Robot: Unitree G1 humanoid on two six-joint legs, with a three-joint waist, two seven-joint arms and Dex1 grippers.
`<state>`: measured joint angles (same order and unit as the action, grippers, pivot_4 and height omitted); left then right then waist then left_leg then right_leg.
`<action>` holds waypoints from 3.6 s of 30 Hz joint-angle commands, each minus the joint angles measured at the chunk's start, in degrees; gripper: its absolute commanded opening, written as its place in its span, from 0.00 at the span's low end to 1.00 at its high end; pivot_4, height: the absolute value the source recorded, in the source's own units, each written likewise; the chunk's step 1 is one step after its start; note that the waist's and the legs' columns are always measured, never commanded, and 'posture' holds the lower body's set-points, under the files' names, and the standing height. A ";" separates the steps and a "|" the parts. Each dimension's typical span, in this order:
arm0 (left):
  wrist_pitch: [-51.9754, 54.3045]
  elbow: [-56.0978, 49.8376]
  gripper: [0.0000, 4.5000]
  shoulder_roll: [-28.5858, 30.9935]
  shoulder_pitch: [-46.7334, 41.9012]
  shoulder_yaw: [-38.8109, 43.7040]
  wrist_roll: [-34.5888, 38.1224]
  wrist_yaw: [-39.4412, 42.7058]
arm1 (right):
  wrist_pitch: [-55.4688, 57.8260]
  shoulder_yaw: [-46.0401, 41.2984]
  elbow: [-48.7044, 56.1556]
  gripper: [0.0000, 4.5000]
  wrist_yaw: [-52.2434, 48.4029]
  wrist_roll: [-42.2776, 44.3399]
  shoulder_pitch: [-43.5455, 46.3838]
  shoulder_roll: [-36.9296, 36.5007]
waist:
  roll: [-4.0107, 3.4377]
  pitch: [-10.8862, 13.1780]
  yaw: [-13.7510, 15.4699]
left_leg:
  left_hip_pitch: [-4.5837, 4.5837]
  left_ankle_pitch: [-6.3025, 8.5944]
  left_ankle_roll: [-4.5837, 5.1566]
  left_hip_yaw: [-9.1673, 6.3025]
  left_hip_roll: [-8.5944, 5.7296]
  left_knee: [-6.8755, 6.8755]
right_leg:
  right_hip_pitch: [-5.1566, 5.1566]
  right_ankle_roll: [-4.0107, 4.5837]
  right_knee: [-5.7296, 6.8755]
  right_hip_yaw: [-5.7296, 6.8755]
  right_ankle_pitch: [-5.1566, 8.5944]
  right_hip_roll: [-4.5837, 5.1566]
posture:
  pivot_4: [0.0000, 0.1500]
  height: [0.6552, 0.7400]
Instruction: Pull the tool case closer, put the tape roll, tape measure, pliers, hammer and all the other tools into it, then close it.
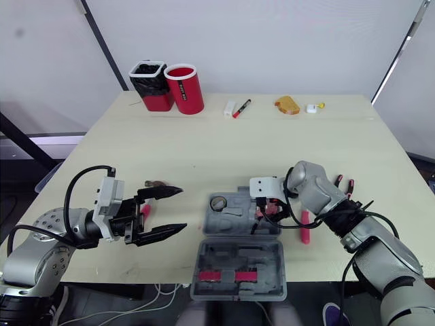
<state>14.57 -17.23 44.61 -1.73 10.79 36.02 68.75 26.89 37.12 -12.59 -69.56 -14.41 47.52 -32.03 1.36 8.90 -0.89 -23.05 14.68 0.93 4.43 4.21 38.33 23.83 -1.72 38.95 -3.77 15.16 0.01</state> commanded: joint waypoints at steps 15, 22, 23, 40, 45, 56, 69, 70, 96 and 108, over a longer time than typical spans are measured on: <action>-0.90 -0.40 1.00 -0.16 0.08 0.16 0.27 0.91 | 1.49 -25.76 18.68 0.62 10.94 14.95 -17.51 -0.59 | 0.03 0.00 -0.04 | 0.01 0.00 0.00 0.00 0.00 -0.03 | -0.01 -0.01 -0.03 -0.03 0.00 -0.01 | 1.00 1.00; -0.77 0.07 1.00 -0.21 -0.69 -0.05 0.17 1.21 | -6.88 -31.65 14.68 0.46 17.09 20.89 -24.05 6.10 | 0.04 0.00 -0.01 | 0.00 0.00 0.00 -0.02 -0.01 -0.03 | -0.02 -0.03 -0.03 -0.05 0.00 -0.02 | 1.00 1.00; -0.76 0.10 1.00 -0.21 -0.73 -0.05 0.16 1.23 | -8.53 -31.97 14.06 0.46 17.35 21.27 -24.67 6.65 | 0.03 0.00 -0.03 | 0.00 0.00 0.00 -0.02 -0.01 -0.04 | -0.02 -0.03 -0.04 -0.05 0.00 -0.02 | 1.00 1.00; -0.95 0.57 1.00 -0.19 -1.03 0.50 -0.40 0.90 | -35.03 -30.25 -18.10 0.46 18.02 20.41 -26.95 13.10 | 0.04 -0.01 -0.17 | 0.08 0.00 0.00 0.00 0.00 -0.04 | -0.09 -0.03 -0.03 -0.08 -0.01 -0.02 | 1.00 1.00; -0.85 0.48 1.00 -0.17 -0.76 0.73 -0.48 0.59 | -28.79 -26.85 -23.83 0.46 18.61 16.64 -26.46 12.01 | 0.28 -0.28 -0.38 | 0.33 0.00 0.00 -0.01 0.01 -0.04 | -0.30 0.00 0.00 -0.08 0.00 -0.03 | 1.00 1.00; -1.51 1.23 1.00 -0.52 -0.35 1.54 -1.10 -0.01 | -27.82 -26.75 -19.53 0.46 19.91 17.06 -26.94 11.25 | 0.76 -1.54 0.07 | 0.47 0.01 0.00 -0.09 0.02 -0.05 | -0.43 0.21 -0.05 -0.04 0.12 0.00 | 1.00 1.00; -2.70 6.36 1.00 -1.69 2.89 8.51 -1.09 -3.12 | -26.63 -37.97 11.15 0.46 24.80 28.78 -38.07 9.93 | -0.07 -0.88 -0.08 | 0.20 0.01 0.00 -0.10 0.00 -0.16 | -0.18 0.01 -0.05 -0.09 0.02 0.00 | 1.00 1.00; -2.77 6.56 1.00 -1.92 3.63 9.11 -1.07 -3.57 | -26.51 -39.31 13.20 0.46 25.71 29.11 -39.56 9.41 | -0.07 -0.88 -0.07 | 0.20 0.01 0.00 -0.09 0.00 -0.16 | -0.18 0.03 -0.05 -0.09 0.03 0.00 | 1.00 1.00; -17.42 29.49 1.00 -10.26 21.89 23.27 -5.30 -10.04 | -33.88 -68.91 24.87 0.99 26.78 45.67 -86.86 15.27 | 0.15 -0.73 -0.08 | 0.29 0.19 -0.28 -0.19 0.12 -0.34 | -0.09 -0.08 -0.31 0.03 0.32 1.11 | 1.00 1.00; -17.78 26.35 1.00 -9.26 19.38 19.88 -6.56 -8.73 | -33.42 -66.17 26.06 0.99 28.15 44.05 -84.14 14.02 | 0.27 -0.82 0.06 | 0.27 0.04 -0.04 -0.13 0.04 -0.97 | -0.03 0.17 -0.77 0.17 0.19 1.11 | 1.00 1.00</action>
<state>-2.26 11.68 34.15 18.11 30.89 29.38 59.25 -6.85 -29.13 10.77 -42.20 29.59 -37.01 -17.24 1.64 8.08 -0.82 -22.78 14.72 0.89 4.29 4.24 37.36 23.80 -1.55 38.18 -3.57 15.35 1.12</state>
